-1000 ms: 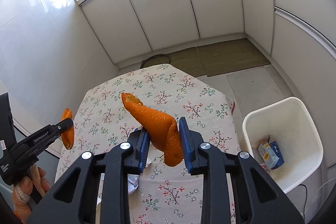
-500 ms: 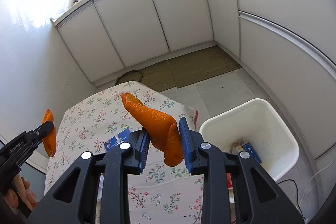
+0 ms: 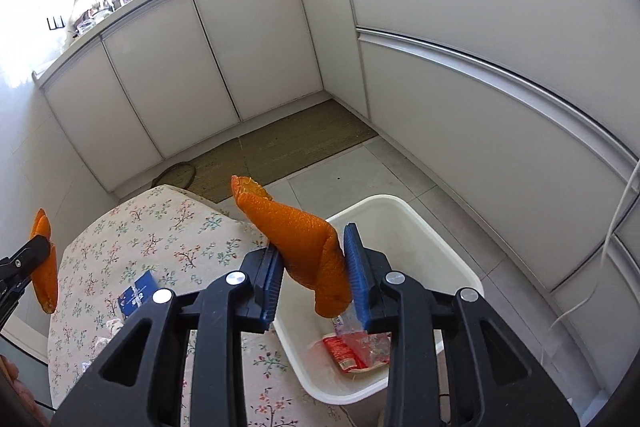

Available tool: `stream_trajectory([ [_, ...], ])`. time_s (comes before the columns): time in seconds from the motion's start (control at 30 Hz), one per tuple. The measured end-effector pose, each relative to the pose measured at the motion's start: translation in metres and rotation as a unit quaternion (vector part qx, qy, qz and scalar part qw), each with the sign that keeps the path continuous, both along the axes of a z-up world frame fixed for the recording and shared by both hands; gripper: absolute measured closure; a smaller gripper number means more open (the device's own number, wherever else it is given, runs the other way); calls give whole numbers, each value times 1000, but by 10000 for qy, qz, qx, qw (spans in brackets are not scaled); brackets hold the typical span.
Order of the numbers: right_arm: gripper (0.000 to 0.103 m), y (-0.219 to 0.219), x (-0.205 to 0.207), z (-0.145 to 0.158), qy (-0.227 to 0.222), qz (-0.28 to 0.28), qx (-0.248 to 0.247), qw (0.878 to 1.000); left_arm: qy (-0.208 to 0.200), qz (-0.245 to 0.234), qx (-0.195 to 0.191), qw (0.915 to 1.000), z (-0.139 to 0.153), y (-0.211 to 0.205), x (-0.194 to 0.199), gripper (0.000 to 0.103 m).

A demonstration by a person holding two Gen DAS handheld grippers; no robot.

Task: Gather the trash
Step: 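Carry the orange toy and carrots with both tools over the white bin, then open both tools to drop the orange items into the bin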

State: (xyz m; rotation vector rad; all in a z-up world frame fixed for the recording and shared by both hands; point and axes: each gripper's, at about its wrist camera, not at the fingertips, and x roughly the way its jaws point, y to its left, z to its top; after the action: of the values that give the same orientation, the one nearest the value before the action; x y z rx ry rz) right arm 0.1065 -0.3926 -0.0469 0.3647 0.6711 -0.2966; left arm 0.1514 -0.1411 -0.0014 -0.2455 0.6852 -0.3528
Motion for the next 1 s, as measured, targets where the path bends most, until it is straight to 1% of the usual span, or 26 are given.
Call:
stream_trajectory([
  [0.1,65,-17,-5,-3,50,-131,-8,9999,-1,-203,9,9998,-3,-24,-1,82],
  [0.17,51,-29,-11,-3,17,-286,-86,9996,8,-344,26,9994,-6,-41,-2,82],
  [0.23,41,-40,-18,-2,-24,-442,-205,9988,18,-469,41,9989,-9,-56,-3,82],
  [0.27,39,-46,-22,-2,-45,-507,-236,9984,32,-544,45,9985,-11,-66,-3,82],
  [0.47,31,-82,-39,-8,-3,-971,-268,9949,77,-923,79,9957,-22,-107,-5,82],
  [0.67,29,-104,-50,-10,28,-1303,-311,9910,80,-1273,175,9917,-31,-139,-9,81],
  [0.87,25,-113,-58,-12,86,-1508,-408,9877,131,-1482,193,9887,-38,-159,-7,79],
  [0.9,25,-114,-60,-13,103,-1530,-421,9873,150,-1505,201,9883,-39,-161,-7,78],
  [0.97,24,-115,-62,-14,138,-1565,-444,9866,144,-1486,271,9884,-42,-165,-8,73],
  [1.0,22,-114,-60,-14,153,-1590,-453,9861,128,-1486,302,9884,-43,-166,-8,65],
])
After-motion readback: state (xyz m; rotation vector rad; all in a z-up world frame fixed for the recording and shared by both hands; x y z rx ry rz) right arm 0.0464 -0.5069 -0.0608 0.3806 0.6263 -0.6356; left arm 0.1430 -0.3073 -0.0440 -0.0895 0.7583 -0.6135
